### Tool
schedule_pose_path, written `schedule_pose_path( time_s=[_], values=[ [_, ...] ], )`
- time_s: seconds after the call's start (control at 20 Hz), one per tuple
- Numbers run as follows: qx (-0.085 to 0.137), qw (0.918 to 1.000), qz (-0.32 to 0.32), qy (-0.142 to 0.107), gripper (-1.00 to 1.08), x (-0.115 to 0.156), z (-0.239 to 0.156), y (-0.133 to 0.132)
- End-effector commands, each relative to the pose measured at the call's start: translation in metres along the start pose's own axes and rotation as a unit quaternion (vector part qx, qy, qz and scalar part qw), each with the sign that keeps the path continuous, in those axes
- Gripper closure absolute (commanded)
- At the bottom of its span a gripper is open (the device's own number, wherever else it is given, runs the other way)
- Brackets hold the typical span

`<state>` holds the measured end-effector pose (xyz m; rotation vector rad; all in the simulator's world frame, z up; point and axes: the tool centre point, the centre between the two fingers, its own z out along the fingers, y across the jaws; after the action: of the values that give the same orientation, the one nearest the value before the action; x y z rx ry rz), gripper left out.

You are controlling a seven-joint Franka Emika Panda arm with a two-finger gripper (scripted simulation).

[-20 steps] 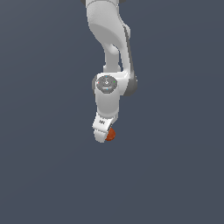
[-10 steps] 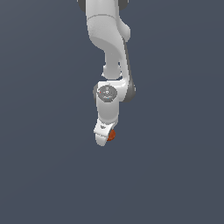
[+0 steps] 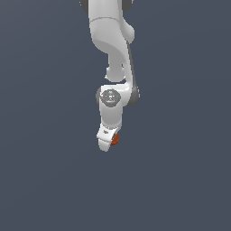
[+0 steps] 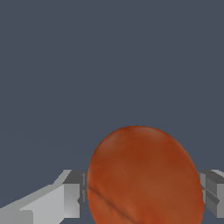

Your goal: Pick up the object and move it to a goal position.

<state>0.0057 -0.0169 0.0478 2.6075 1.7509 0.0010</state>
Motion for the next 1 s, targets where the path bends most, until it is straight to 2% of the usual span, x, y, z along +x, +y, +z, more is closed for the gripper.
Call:
schedule_pose_path(
  time_s=[0.0, 0.5, 0.95],
  values=[
    [0.001, 1.0000, 0.000, 0.000, 1.08, 0.000, 0.001, 0.000],
    [0.000, 1.0000, 0.000, 0.000, 1.08, 0.005, -0.011, -0.006],
    [0.000, 1.0000, 0.000, -0.001, 1.08, 0.027, -0.058, -0.033]
  ],
)
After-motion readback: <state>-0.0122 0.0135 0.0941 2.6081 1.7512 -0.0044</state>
